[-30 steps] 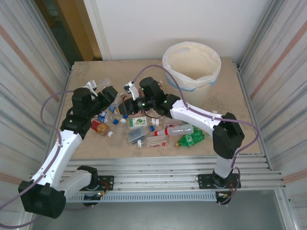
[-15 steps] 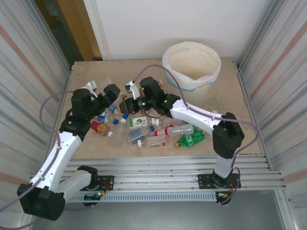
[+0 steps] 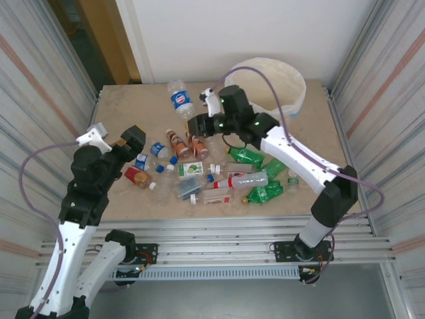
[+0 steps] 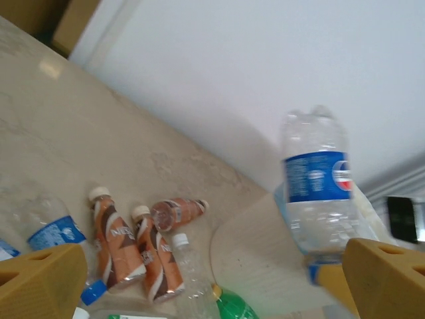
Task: Put the plastic bottles in the bin
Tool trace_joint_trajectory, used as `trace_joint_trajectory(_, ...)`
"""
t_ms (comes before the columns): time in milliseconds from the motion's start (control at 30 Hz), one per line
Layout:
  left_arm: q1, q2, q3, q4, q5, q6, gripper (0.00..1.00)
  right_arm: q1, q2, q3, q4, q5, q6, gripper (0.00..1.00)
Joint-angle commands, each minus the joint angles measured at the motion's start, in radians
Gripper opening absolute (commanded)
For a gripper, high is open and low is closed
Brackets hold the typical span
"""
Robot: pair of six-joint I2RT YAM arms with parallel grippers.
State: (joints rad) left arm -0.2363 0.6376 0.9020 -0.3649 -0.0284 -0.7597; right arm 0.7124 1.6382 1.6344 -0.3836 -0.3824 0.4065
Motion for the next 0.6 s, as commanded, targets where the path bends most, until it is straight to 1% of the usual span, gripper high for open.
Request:
trace_joint_trajectory(0, -0.003, -0.035, -0.017, -0.059, -0.098, 0.051, 0.99, -0.056, -0.082, 0.100, -0.184, 0.102, -0.083, 0.00)
trace_joint_trajectory(133, -0.003, -0.049, -0.023, -0.087, -0.126, 0.059, 0.99, -0.156, -0.101, 0.175, -0.306, 0.154, -0.120, 0.00)
trace_joint_trajectory(300, -0.002, -0.042, -0.025, -0.122, -0.149, 0.062, 0.99, -0.288, -0.082, 0.277, -0.407, 0.138, -0.159, 0.00)
trace_joint_trajectory(433, -0.002, -0.038, -0.029, -0.135, -0.158, 0.063, 0.99, -0.375, -0.026, 0.365, -0.488, 0.118, -0.199, 0.00)
trace_joint_trajectory(567, -0.001, -0.037, -0.039, -0.140, -0.162, 0.065, 0.99, -0.437, 0.064, 0.479, -0.581, 0.082, -0.239, 0.00)
